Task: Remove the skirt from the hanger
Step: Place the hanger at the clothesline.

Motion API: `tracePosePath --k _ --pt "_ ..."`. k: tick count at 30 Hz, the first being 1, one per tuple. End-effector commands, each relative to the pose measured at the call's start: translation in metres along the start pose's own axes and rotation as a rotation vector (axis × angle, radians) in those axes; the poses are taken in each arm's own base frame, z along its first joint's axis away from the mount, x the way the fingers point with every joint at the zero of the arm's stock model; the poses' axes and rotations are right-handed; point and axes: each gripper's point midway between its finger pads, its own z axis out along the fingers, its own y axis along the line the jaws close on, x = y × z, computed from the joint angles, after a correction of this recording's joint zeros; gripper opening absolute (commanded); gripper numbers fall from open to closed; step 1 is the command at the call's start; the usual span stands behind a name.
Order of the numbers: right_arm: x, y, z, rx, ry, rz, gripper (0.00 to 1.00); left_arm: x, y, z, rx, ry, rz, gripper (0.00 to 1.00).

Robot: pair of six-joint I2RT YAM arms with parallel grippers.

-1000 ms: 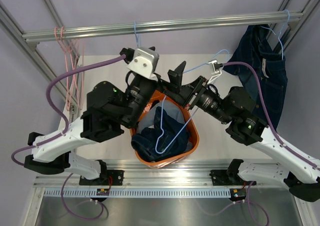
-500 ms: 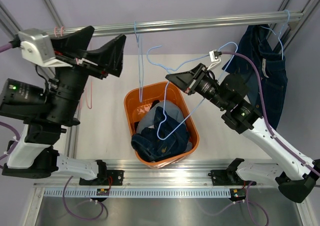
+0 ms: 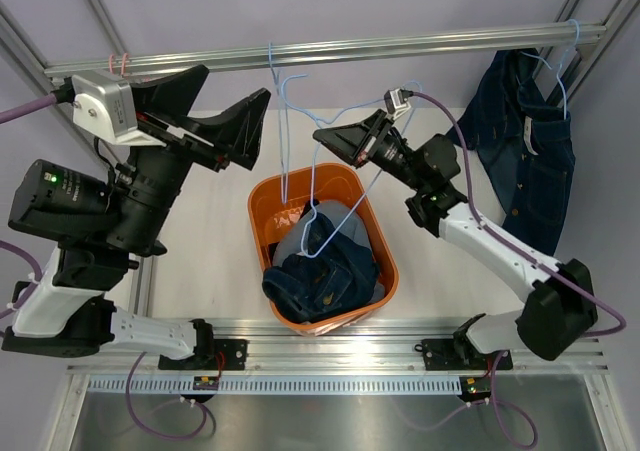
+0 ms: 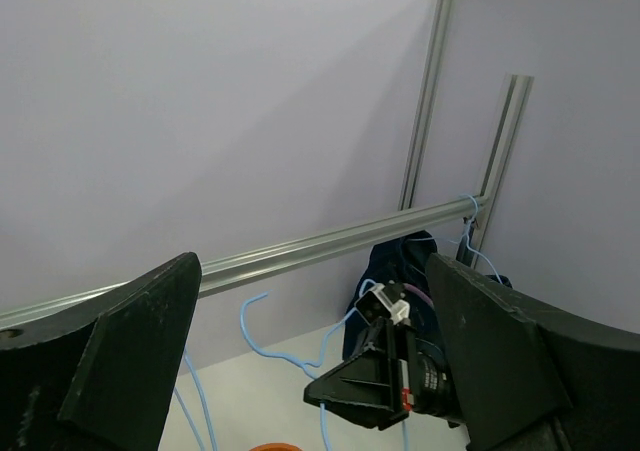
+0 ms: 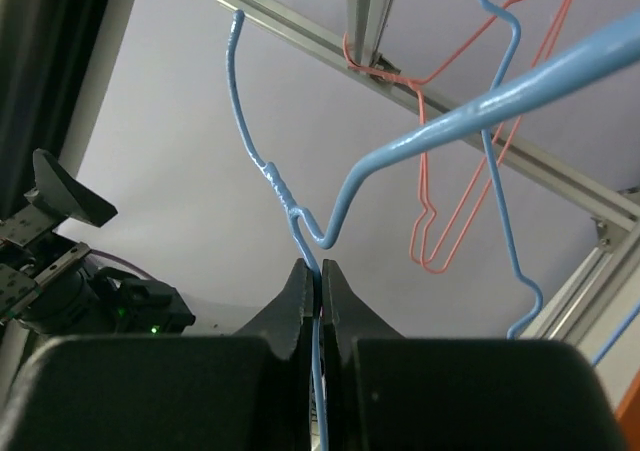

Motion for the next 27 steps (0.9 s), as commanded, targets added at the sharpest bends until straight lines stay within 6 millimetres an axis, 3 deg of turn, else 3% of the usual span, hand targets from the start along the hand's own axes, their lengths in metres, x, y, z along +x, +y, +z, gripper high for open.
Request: tracePosePath --k 1,11,21,27 --pt "-0.005 0.051 0.001 -0.239 0.022 0.017 0.00 -0.006 -0.002 -0.003 0.030 -0.019 -0.015 0.99" --pt "-0.027 0.052 0.022 -0.401 0.018 0.052 0.00 -0.003 0.005 -0.012 0.035 -0.019 0.001 0.99" --pt "-0.057 0.007 0.040 -0.444 -0.015 0.137 0.00 -0.003 0.012 -0.019 0.036 -0.020 0.003 0.99" --pt "-0.069 0.000 0.048 -0.509 -0.006 0.149 0.00 0.000 0.014 -0.022 0.037 -0.014 0.012 0.99"
